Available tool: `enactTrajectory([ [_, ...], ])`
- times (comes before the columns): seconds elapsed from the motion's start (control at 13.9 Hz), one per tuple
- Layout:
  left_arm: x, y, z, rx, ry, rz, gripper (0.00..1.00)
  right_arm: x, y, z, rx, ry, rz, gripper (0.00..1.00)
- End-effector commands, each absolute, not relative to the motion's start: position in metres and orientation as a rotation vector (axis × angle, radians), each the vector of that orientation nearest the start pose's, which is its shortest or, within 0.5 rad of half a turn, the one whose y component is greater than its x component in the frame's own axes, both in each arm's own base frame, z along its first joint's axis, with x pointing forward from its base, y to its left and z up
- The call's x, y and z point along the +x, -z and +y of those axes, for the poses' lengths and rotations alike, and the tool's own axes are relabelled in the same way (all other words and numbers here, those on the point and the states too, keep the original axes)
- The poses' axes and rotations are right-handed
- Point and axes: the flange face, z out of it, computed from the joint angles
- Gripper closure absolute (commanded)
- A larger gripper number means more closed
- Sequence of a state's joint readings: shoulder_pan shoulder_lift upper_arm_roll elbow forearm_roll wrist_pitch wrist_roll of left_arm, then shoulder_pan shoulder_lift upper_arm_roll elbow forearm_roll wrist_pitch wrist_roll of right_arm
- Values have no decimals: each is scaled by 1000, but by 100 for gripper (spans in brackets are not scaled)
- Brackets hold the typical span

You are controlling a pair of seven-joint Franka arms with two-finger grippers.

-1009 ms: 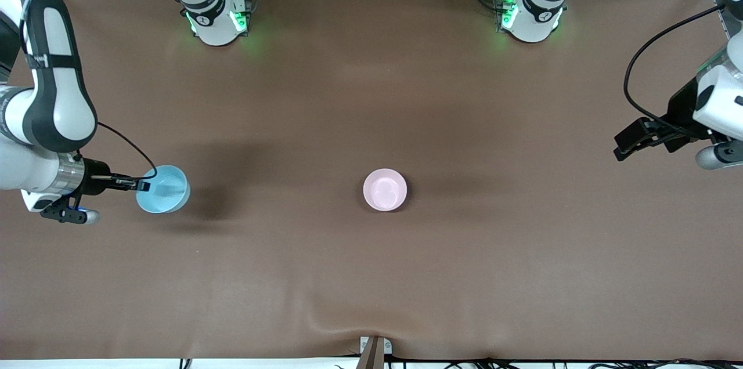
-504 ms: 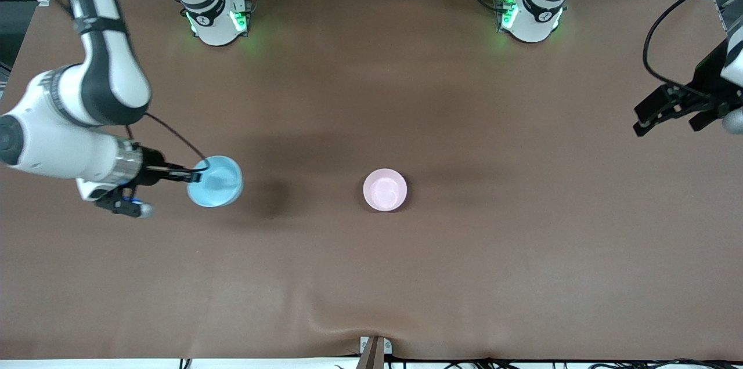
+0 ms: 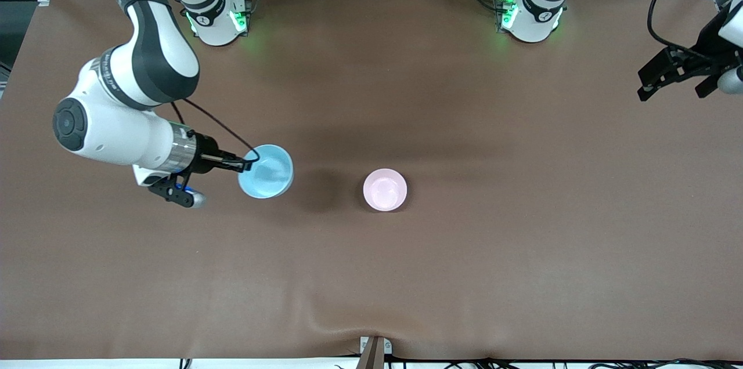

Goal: Stack pink and blue bowls on white bowl
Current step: 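Lift the blue bowl with the right gripper while the left gripper withdraws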

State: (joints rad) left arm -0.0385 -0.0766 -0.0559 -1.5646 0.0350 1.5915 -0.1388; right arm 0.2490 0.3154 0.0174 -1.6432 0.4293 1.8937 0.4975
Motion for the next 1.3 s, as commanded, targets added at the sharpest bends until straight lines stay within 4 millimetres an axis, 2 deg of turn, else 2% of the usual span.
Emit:
enactTrajectory([
  [0.0,519,-674,-42,-3106,165,-57,0,613,-428,234,-2683,-296,601,100],
  [0.07,518,-678,-41,-3106,175,-62,0,611,-419,251,-2683,-286,618,100],
  [0.29,519,-678,-38,-3107,177,-64,0,597,-381,324,-2694,-247,670,100],
  [0.36,520,-677,-38,-3105,175,-64,0,594,-369,339,-2690,-242,698,100],
  [0.86,521,-677,-38,-3105,177,-67,0,598,-314,412,-2702,-259,794,100],
  [1.22,521,-677,-38,-3107,175,-69,0,595,-291,426,-2739,-215,789,100],
])
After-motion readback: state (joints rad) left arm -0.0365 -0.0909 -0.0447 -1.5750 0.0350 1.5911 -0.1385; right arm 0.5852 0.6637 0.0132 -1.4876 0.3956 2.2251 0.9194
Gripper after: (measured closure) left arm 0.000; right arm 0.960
